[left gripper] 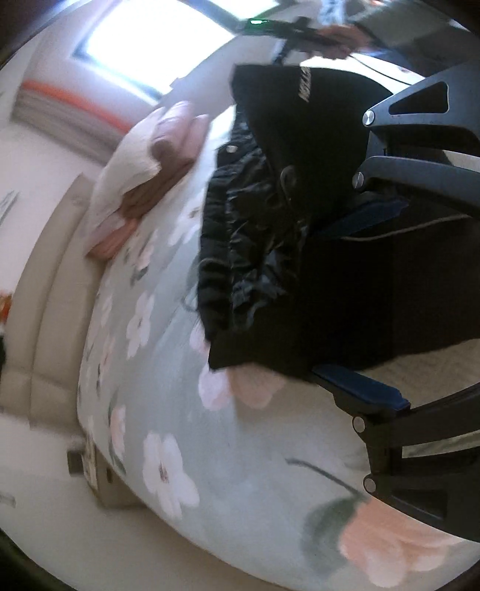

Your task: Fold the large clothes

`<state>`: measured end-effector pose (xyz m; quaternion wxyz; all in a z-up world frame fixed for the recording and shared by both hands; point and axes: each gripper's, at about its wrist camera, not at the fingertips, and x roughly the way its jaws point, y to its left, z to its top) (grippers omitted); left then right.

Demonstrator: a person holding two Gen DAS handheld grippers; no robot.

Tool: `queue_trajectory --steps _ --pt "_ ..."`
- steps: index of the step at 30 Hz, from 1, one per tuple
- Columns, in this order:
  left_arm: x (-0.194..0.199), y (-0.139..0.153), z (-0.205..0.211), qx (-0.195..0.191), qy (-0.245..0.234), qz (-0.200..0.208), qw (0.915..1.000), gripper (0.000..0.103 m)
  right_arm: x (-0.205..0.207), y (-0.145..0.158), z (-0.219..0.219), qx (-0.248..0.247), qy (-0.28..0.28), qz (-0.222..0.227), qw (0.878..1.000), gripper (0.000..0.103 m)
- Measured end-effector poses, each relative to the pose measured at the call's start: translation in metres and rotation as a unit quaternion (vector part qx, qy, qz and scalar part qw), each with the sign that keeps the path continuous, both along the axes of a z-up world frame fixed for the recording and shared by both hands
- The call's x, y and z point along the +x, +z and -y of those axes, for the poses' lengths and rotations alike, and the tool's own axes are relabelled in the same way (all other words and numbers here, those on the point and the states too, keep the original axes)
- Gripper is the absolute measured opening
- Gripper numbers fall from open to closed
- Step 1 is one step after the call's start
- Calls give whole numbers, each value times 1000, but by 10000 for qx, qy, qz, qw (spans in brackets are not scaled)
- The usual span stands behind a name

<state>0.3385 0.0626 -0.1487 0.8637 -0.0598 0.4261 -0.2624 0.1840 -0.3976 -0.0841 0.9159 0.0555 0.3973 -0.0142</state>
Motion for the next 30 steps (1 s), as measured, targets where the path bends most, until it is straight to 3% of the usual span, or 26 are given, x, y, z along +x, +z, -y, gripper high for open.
queue_trajectory --steps 2,4,7,8,10,11,12,13,14,17,20,22,24,28,30 --pt "13 -9 6 137 -64 -26 9999 71 16 -4 2 -44 229 -52 9997 92" --pt "26 -17 5 -109 -57 -144 9998 71 32 -12 3 -111 418 -139 9990 93" --pt "43 -34 -2 -955 -55 -380 9947 71 57 -33 6 -5 633 -385 9973 93" --pt "46 -37 0 -1056 -102 -435 9934 71 66 -42 10 185 668 -526 9962 93" --pt "49 -41 3 -1059 -123 -514 9930 68 72 -56 12 537 769 -666 9934 73" --pt "47 -38 4 -1005 -113 -439 9939 50 69 -58 10 539 789 -666 9932 40" --pt "45 -35 6 -914 -109 -343 9952 33 64 -55 6 364 743 -562 9950 29" --pt "42 -32 6 -828 -101 -319 9960 8 54 -49 1 133 717 -377 9966 26" --pt "39 -28 5 -811 -40 -290 9963 6 47 -43 -2 -21 670 -274 9974 19" --pt "22 -2 0 -807 75 150 9966 4 23 -11 -14 -582 511 163 9969 15" --pt "15 37 -12 -918 525 654 9922 3 20 29 -26 -1579 142 592 9856 15" --pt "22 68 -32 -1221 1203 1035 9797 3 29 48 -29 -1841 -20 789 9797 15" --pt "37 88 -44 -1501 1453 1199 9706 3 51 59 -35 -1977 -146 811 9768 15" --pt "72 73 -37 -1380 1131 535 9825 4 95 48 -45 -2140 -120 545 9752 14" --pt "78 45 -28 -940 906 80 9914 9 104 30 -43 -2113 -97 298 9769 14"
